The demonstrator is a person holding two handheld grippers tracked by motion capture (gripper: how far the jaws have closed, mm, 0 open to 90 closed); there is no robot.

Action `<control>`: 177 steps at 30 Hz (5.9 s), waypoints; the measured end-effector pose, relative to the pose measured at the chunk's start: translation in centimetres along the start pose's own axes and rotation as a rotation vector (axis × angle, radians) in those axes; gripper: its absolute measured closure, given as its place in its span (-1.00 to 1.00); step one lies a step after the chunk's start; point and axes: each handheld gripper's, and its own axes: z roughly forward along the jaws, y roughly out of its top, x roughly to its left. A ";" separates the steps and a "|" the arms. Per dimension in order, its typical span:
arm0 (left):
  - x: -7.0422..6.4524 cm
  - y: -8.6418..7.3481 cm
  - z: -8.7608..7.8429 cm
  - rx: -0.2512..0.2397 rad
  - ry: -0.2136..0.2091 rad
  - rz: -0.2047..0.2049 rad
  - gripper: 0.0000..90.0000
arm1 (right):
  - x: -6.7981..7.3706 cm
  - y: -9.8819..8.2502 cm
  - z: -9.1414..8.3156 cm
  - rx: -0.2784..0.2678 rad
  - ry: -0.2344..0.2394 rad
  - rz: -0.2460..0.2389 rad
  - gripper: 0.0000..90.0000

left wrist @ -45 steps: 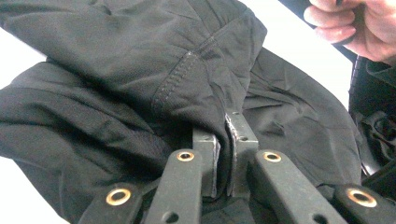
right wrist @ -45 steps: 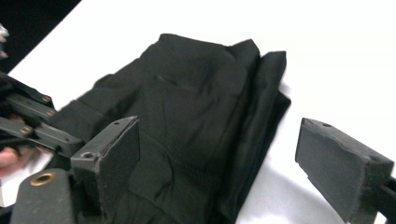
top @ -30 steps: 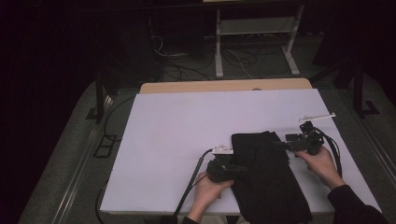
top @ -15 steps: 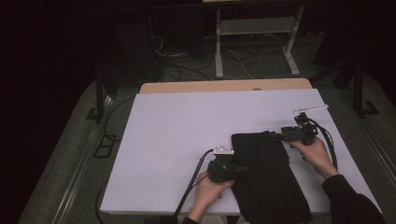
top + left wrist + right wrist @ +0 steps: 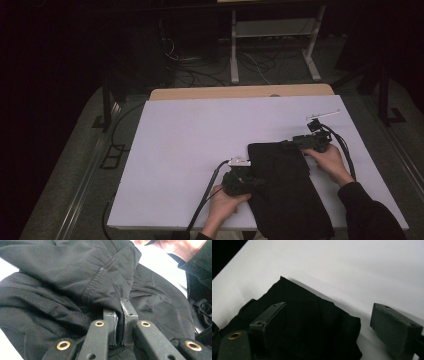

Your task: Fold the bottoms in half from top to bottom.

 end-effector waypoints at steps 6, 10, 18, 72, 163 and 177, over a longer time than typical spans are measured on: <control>0.0 0.0 0.0 0.003 0.001 0.000 0.86 | 0.2 0.2 0.6 0.008 0.039 -0.002 -0.44; 0.0 -0.1 0.1 0.001 -0.001 -0.002 0.86 | 0.3 0.3 0.9 0.018 0.045 -0.009 -0.36; -0.1 -0.1 0.2 -0.001 -0.004 -0.002 0.86 | 0.6 0.8 1.9 0.053 0.034 -0.042 0.12; 1.1 0.2 -3.4 -0.170 -0.040 0.017 -0.24 | 5.6 -2.2 -2.9 -0.086 0.164 -0.045 0.84; 2.7 1.7 -5.4 -0.212 0.092 -0.004 -0.57 | 8.6 -10.8 -5.9 0.164 0.323 -0.143 0.03; 2.2 1.9 -5.6 -0.213 0.087 0.004 -0.57 | 8.1 -7.5 -7.8 -0.016 0.207 -0.205 0.91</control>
